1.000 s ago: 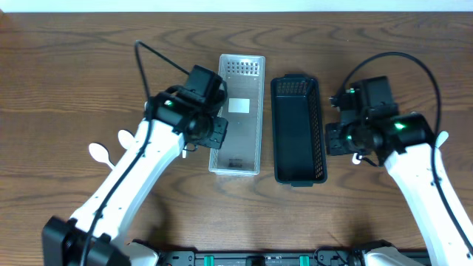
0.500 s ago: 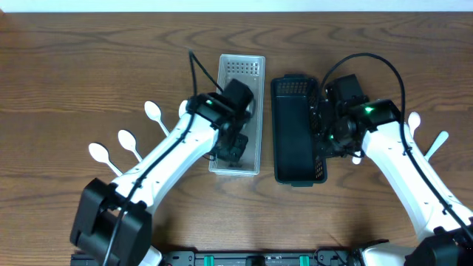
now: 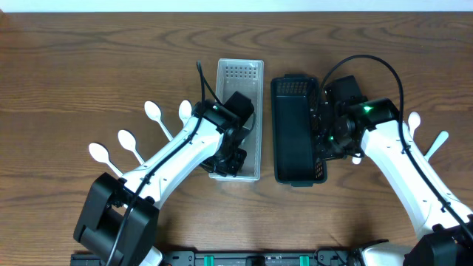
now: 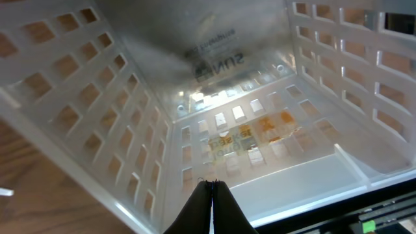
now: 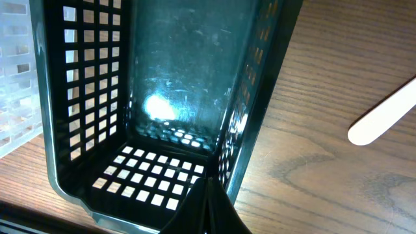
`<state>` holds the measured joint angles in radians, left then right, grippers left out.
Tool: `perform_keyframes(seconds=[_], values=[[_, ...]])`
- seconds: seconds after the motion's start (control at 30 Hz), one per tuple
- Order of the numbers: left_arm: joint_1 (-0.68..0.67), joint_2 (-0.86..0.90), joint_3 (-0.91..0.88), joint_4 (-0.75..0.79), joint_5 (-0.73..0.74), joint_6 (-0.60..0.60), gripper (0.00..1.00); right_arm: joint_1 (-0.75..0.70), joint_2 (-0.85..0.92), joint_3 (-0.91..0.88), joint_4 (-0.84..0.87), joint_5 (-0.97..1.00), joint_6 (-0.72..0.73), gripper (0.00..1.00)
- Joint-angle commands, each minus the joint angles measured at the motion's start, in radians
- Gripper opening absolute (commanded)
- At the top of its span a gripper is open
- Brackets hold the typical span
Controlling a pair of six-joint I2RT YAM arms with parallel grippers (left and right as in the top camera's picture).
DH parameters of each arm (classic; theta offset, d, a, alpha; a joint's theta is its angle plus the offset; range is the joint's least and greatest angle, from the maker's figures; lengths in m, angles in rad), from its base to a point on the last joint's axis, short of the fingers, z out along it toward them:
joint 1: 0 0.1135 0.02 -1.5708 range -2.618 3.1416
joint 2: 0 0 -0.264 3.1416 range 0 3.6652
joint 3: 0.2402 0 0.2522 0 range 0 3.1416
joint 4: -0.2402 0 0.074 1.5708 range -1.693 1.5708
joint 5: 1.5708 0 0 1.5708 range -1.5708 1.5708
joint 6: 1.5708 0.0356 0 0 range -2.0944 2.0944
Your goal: Pack container
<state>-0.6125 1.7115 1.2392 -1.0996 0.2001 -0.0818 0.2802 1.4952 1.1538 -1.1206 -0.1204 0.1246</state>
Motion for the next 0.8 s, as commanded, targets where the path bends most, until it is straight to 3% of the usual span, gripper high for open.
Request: perform_keyframes(seconds=[0.0,0.4,0.6,0.77], values=[[-0.002,0.007,-0.017,-0.007,0.036,-0.009,0.06,0.009,0.007,0.010,-0.002,-0.004,-0.010,0.02],[-0.002,0.007,-0.033,-0.015,0.023,-0.008,0.06,0.009,0.007,0.010,0.007,-0.004,-0.010,0.03],[0.000,-0.001,0.039,0.044,-0.157,-0.004,0.06,0.008,0.006,0.018,0.072,0.009,-0.010,0.03],[0.000,-0.049,0.138,0.047,-0.274,0.018,0.06,0.006,0.006,0.080,0.096,0.130,0.014,0.02]])
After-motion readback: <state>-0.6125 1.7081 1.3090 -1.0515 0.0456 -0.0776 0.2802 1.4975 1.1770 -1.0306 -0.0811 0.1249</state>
